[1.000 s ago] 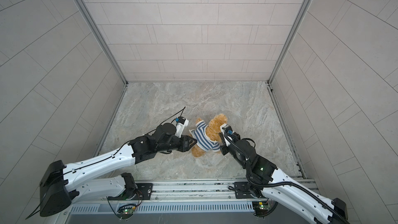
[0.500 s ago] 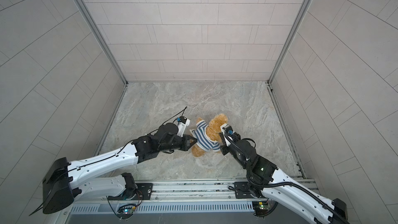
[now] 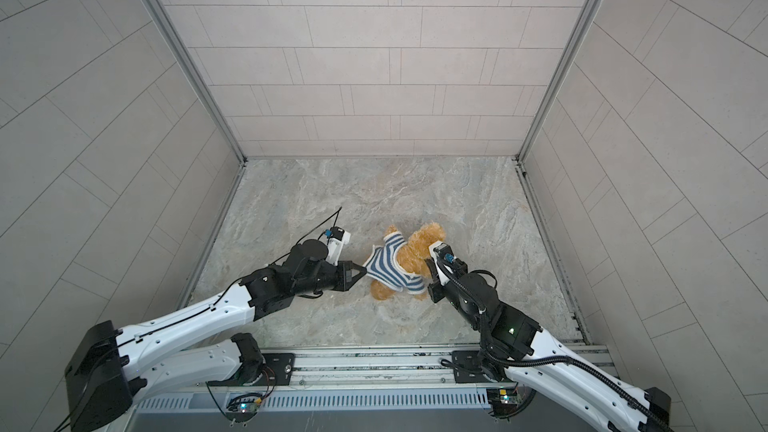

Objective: Dress the teddy bear

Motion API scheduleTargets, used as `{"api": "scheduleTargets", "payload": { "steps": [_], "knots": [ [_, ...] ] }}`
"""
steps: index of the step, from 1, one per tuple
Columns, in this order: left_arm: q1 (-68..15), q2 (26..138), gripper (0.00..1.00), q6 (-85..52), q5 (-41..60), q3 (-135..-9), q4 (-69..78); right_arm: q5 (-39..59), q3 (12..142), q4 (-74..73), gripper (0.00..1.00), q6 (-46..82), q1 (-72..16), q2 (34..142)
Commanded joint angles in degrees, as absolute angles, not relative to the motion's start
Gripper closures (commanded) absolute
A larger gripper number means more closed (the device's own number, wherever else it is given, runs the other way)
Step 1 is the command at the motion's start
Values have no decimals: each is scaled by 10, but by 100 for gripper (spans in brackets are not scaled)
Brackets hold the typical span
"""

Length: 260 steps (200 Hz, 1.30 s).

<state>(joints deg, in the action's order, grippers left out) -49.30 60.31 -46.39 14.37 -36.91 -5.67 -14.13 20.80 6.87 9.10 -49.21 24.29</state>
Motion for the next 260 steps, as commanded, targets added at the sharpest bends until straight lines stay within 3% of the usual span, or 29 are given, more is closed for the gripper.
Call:
{"api": "scheduleTargets", "payload": {
  "steps": [1, 114, 174, 260],
  "knots": [
    [-478, 605, 100, -447, 127, -350, -97, -207, 220, 60, 100, 107, -488, 229],
    [-462, 636, 100, -440, 134, -327, -48, -210, 216, 55, 100, 118, -488, 227],
    [-534, 690, 100, -432, 146, -391, -8, -210, 215, 41, 100, 127, -491, 239],
    [-568, 575, 66, -478, 69, -348, -14, -234, 217, 40, 100, 149, -498, 241]
  ]
}}
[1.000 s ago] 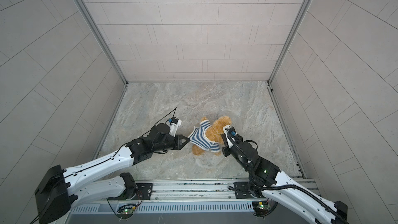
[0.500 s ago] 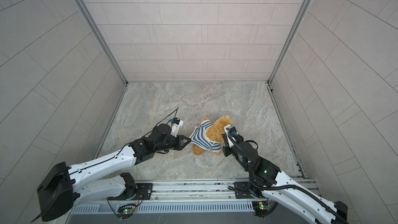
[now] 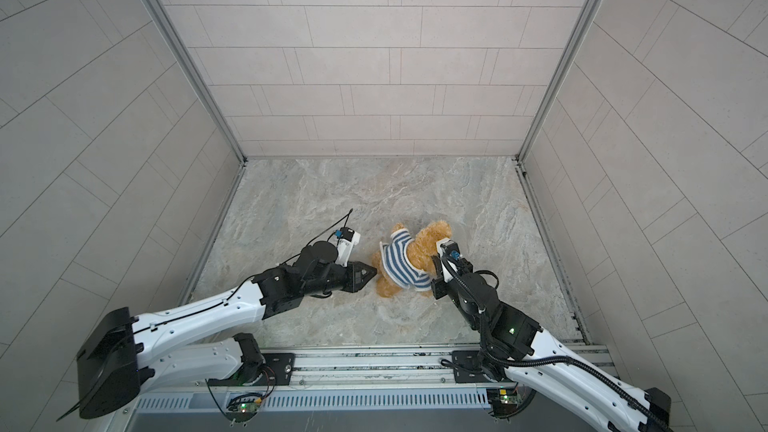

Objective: Dress the teddy bear

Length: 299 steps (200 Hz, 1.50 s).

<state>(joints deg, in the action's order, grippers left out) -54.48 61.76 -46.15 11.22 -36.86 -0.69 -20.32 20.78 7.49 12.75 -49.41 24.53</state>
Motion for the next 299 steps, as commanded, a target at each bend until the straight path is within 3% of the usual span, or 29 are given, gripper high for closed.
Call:
{"api": "scheduleTargets", "payload": {
  "steps": [1, 22, 74, 149, 243, 299],
  "knots": [
    [-570, 574, 66, -478, 68, -347, -14, -235, 218, 39, 100, 149, -498, 241],
    [-598, 577, 61, -479, 49, -357, -9, -251, 223, 37, 100, 163, -501, 246],
    [-644, 695, 63, -473, 46, -436, 31, -291, 231, 43, 100, 195, -511, 255],
    [-647, 783, 70, -473, 8, -497, 9, -314, 229, 28, 100, 201, -535, 267],
    [-638, 812, 71, -490, -22, -513, -34, -317, 224, 22, 100, 200, -541, 267],
    [-635, 817, 94, -495, -6, -504, -11, -323, 224, 31, 100, 199, -546, 259]
  ]
}}
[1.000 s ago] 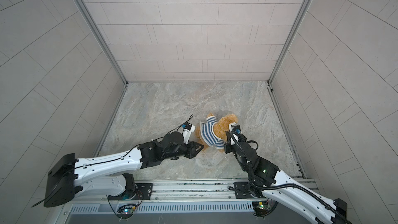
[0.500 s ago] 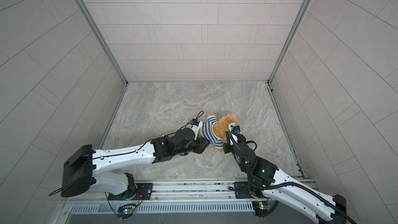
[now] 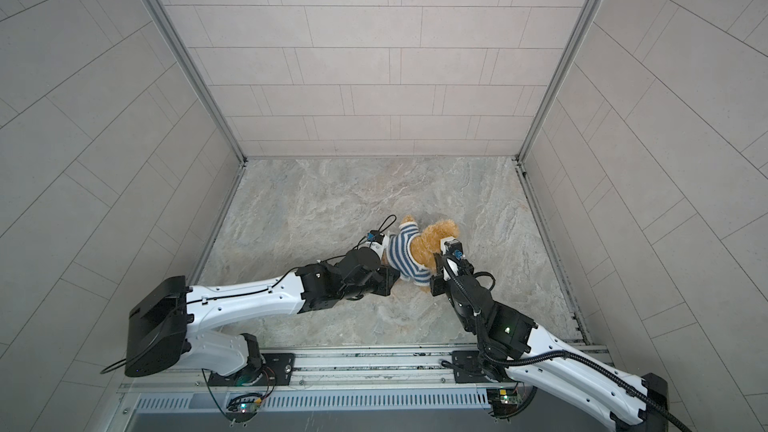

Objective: Dress the teddy bear

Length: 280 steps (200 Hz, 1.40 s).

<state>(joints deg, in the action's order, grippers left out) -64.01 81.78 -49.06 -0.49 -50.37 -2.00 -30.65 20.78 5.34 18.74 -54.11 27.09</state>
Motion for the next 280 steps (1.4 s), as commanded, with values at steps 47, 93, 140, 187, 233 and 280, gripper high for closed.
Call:
{"api": "scheduleTargets", "payload": {
  "steps": [47, 93, 140, 187, 233, 280],
  "knots": [
    [-603, 772, 100, -508, 4, -443, 5, -325, 222, 43, 100, 195, -547, 247],
    [-558, 730, 100, -500, 13, -388, 7, -324, 228, 48, 100, 184, -547, 243],
    [-531, 742, 100, -502, 27, -358, 35, -314, 241, 57, 100, 175, -547, 240],
    [-522, 742, 100, -496, 46, -349, 60, -289, 235, 34, 100, 159, -547, 235],
    [-528, 743, 100, -436, 113, -378, 66, -236, 243, 16, 100, 139, -547, 265],
    [-528, 703, 80, -370, 181, -389, 1, -192, 257, 44, 100, 77, -546, 254]
  ]
}}
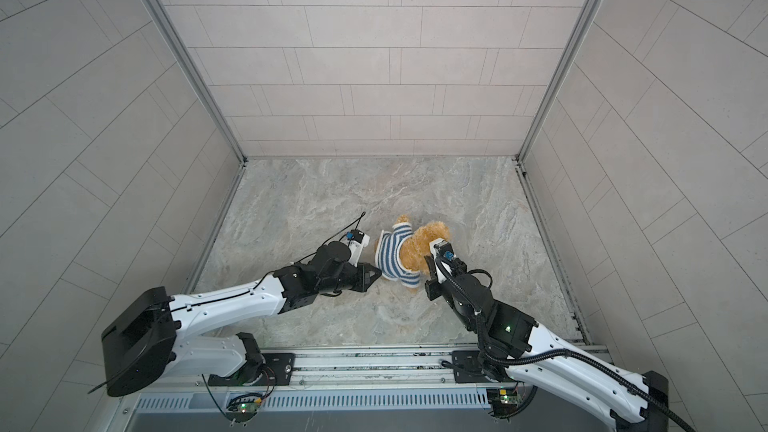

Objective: Dress the teddy bear

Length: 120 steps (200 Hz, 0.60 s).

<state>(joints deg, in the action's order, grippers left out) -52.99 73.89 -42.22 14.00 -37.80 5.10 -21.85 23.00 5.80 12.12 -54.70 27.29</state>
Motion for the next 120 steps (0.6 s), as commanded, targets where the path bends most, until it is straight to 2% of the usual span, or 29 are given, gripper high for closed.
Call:
{"api": "scheduleTargets", "payload": {
  "steps": [1, 23, 34, 49, 70, 93, 120],
  "knots": [
    [-528, 701, 79, -368, 182, -389, -1, -191, 257, 45, 100, 75, -546, 253],
    [-528, 647, 67, -333, 194, -383, -58, -167, 265, 59, 100, 44, -545, 241],
    [-527, 620, 58, -323, 202, -380, -82, -151, 270, 63, 100, 28, -544, 241],
    [-520, 589, 40, -316, 225, -380, -105, -124, 279, 71, 100, 7, -543, 247],
    [-504, 572, 24, -296, 266, -402, -151, -111, 291, 81, 100, -21, -542, 257],
    [-486, 561, 17, -281, 303, -426, -178, -108, 292, 77, 100, -41, -541, 261],
    [-450, 544, 16, -286, 328, -434, -175, -96, 291, 69, 100, -52, -541, 254]
  ]
}}
